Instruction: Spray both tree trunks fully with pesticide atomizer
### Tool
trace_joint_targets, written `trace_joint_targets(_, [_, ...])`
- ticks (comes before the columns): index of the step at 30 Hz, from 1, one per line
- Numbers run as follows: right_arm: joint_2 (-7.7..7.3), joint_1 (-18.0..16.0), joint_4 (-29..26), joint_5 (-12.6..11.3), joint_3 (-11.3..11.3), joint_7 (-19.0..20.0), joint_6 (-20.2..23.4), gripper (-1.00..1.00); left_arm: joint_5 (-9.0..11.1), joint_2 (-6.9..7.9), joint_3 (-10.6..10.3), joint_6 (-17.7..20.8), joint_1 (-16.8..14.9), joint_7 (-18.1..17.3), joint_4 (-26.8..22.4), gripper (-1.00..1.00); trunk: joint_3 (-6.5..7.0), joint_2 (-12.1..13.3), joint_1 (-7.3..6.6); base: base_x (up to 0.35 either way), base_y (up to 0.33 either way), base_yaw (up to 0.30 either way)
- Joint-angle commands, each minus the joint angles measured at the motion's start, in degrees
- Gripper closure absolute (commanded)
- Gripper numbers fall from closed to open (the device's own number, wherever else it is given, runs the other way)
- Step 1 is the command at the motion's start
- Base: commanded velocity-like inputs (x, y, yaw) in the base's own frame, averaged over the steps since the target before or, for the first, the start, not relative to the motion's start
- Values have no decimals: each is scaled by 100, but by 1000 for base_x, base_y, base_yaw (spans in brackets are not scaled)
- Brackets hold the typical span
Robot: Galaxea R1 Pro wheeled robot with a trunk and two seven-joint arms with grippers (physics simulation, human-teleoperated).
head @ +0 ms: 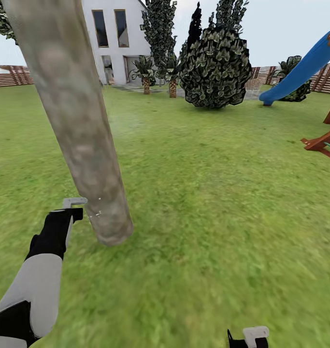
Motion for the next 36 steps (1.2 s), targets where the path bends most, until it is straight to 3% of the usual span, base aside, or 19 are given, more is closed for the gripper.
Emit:
trace_joint_targets(1, [2, -5, 9, 61, -26, -27, -18, -100, -32, 2, 4, 25, 0, -14, -8, 100, -5, -2, -1, 0, -272, 0])
trace_joint_targets(15, [2, -5, 0, 52, -27, -27, -25, -100, -26, 41, 49, 1, 16, 38, 88, 100, -5, -2, -1, 1, -273, 120])
trace_joint_targets(19, [2, -5, 0, 52, -25, -27, -27, -100, -31, 18, 48, -1, 143, 73, 218, 100, -5, -2, -1, 115, -270, 2])
trace_joint_targets(27, [2, -5, 0, 52, -33, -27, -19, -100, -62, 166, 85, -1, 517, 111, 427, 100, -5, -2, -1, 194, -232, 0])
trace_joint_targets(31, [2, -5, 0, 52, -33, -34, -19, -100, -63, 193, 423, -42, 637, 404, 430, 100, -5, -2, -1, 207, -208, 179])
trace_joint_targets(36, [2, -5, 0, 52, -33, -35, -20, -100, -73, 147, 425, -62, 715, 435, 431, 100, -5, -2, -1, 81, -101, 274])
